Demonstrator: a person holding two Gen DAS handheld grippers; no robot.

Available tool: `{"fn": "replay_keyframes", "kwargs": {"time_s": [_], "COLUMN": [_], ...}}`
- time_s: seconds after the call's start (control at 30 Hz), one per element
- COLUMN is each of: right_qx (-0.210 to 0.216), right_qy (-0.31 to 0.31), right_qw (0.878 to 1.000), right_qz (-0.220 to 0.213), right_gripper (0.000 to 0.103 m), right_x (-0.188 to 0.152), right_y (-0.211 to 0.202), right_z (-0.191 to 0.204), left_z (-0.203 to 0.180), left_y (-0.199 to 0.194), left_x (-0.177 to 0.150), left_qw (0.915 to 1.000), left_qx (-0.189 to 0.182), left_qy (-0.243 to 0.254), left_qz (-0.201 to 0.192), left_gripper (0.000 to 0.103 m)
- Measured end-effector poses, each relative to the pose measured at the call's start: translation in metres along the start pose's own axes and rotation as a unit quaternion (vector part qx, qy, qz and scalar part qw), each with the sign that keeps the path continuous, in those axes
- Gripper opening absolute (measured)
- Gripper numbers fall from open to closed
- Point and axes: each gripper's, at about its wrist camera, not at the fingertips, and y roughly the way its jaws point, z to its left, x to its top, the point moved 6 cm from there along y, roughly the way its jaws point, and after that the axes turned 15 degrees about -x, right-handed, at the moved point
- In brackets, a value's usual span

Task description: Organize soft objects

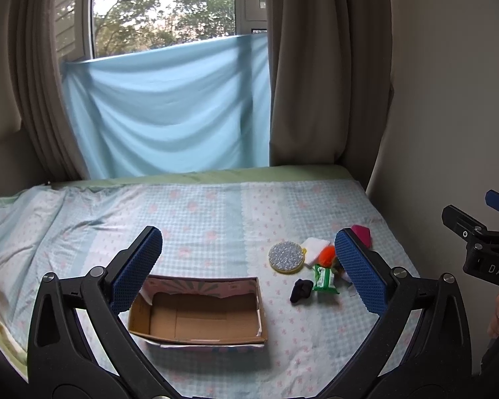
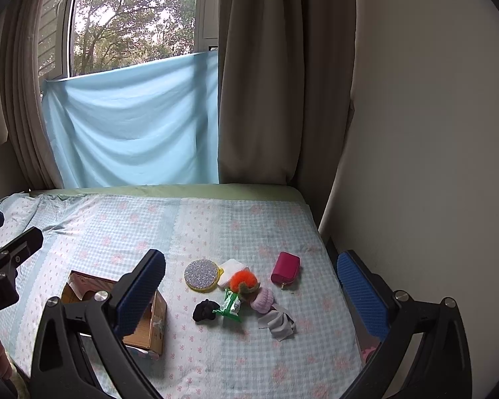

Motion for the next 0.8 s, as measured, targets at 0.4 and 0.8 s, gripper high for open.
{"fn": "replay_keyframes", "kwargs": {"time_s": [0.4,0.8], "right_qx": [0.000,0.003], "right_qy": [0.000,-0.001], "right_qw": [1.000,1.000], "right_qz": [-0.004,-0.005], "right_gripper": [0.103,0.103], "right_x": [-0.0001,-0.0008], "right_y": [-0.0020,-0.0011], "right_z": [-0.0009,-0.0033], "left_z": [-0.0037,-0.0031], "left_y": [-0.0018,-0.0018], "left_x": [0.0015,0.0001], "left_qw": [1.0000,1.0000], "left_qx": [-0.005,-0.007], "left_qy": [0.006,0.001], "left_qz": [0.000,-0.001], "left_gripper": [0.103,0.103]}}
